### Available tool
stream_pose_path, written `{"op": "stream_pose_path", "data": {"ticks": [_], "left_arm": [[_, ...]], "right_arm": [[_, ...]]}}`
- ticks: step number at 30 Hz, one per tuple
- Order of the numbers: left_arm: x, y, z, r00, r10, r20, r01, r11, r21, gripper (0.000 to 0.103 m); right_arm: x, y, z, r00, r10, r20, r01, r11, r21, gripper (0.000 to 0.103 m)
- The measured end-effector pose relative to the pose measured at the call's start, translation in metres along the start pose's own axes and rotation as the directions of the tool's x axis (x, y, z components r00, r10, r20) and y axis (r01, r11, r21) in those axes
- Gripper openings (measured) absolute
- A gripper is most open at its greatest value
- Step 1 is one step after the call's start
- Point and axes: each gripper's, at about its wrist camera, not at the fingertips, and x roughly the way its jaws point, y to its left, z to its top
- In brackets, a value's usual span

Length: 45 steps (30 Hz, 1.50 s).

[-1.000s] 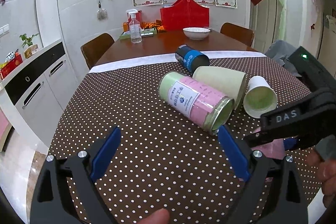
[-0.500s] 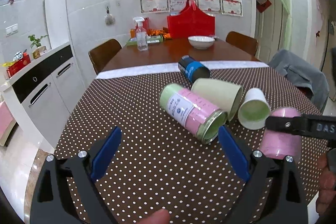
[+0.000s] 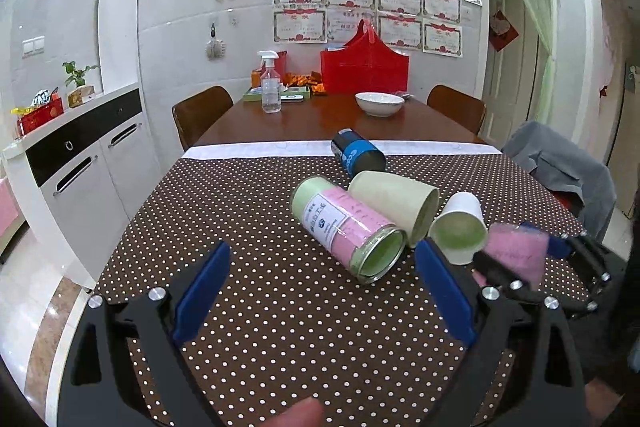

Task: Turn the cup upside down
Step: 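Lift the pink cup with the right tool and rotate its rim downward, then set the pink cup rim-down on the tablecloth and open the right tool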

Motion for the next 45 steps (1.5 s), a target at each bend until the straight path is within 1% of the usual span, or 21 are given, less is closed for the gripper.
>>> {"op": "stream_pose_path", "data": {"ticks": [4, 7, 16, 20, 21, 23, 25, 26, 28, 29, 33, 37, 42, 45], "left_arm": [[0.001, 0.002, -0.002, 1.000, 0.006, -0.002, -0.006, 1.000, -0.003, 0.092], [0.001, 0.004, -0.005, 1.000, 0.009, -0.005, -0.009, 1.000, -0.002, 0.092], [0.003, 0.005, -0.008, 1.000, 0.003, -0.013, -0.003, 1.000, -0.001, 0.092], [0.001, 0.004, -0.008, 1.000, 0.001, -0.011, -0.001, 1.000, 0.004, 0.092], [0.001, 0.003, -0.008, 1.000, 0.002, -0.010, -0.002, 1.000, 0.005, 0.092], [0.000, 0.002, -0.009, 1.000, 0.003, -0.008, -0.003, 1.000, 0.006, 0.092], [-0.001, 0.002, -0.009, 1.000, 0.003, -0.006, -0.003, 1.000, 0.005, 0.092], [-0.002, 0.001, -0.009, 1.000, 0.003, -0.004, -0.003, 1.000, 0.006, 0.092], [-0.003, 0.000, -0.008, 1.000, 0.003, -0.002, -0.003, 1.000, 0.007, 0.092], [-0.004, -0.001, -0.008, 1.000, 0.002, -0.001, -0.002, 1.000, 0.008, 0.092], [-0.010, -0.004, -0.006, 1.000, -0.006, 0.012, 0.006, 1.000, 0.010, 0.092], [-0.019, -0.010, -0.003, 1.000, -0.014, 0.028, 0.013, 1.000, 0.017, 0.092], [-0.033, -0.020, 0.003, 0.998, -0.023, 0.056, 0.022, 0.999, 0.025, 0.092], [-0.045, -0.027, 0.008, 0.996, -0.025, 0.080, 0.022, 0.999, 0.038, 0.092]], "right_arm": [[0.011, 0.000, -0.005, 0.999, -0.006, -0.042, 0.006, 1.000, -0.009, 0.064], [0.017, 0.004, -0.006, 0.998, -0.009, -0.057, 0.008, 1.000, -0.029, 0.064], [0.016, 0.017, -0.015, 0.996, 0.006, -0.093, -0.015, 0.995, -0.100, 0.065], [0.014, 0.020, -0.019, 0.993, 0.025, -0.114, -0.036, 0.994, -0.100, 0.065], [0.013, 0.021, -0.021, 0.992, 0.029, -0.122, -0.042, 0.994, -0.102, 0.066], [0.010, 0.023, -0.024, 0.991, 0.037, -0.130, -0.051, 0.993, -0.102, 0.072], [0.006, 0.023, -0.026, 0.989, 0.055, -0.137, -0.068, 0.993, -0.091, 0.080], [0.003, 0.023, -0.027, 0.989, 0.065, -0.135, -0.077, 0.994, -0.082, 0.082], [-0.004, 0.021, -0.026, 0.988, 0.087, -0.126, -0.095, 0.994, -0.059, 0.095], [-0.006, 0.019, -0.025, 0.988, 0.096, -0.122, -0.102, 0.994, -0.048, 0.096], [-0.016, 0.013, -0.018, 0.988, 0.113, -0.109, -0.114, 0.993, -0.005, 0.097], [-0.027, 0.005, -0.010, 0.991, 0.107, -0.077, -0.105, 0.994, 0.041, 0.097], [-0.046, -0.008, 0.004, 0.997, 0.067, -0.024, -0.065, 0.993, 0.104, 0.097], [-0.058, -0.016, 0.015, 1.000, 0.022, 0.000, -0.022, 0.990, 0.137, 0.097]]}}
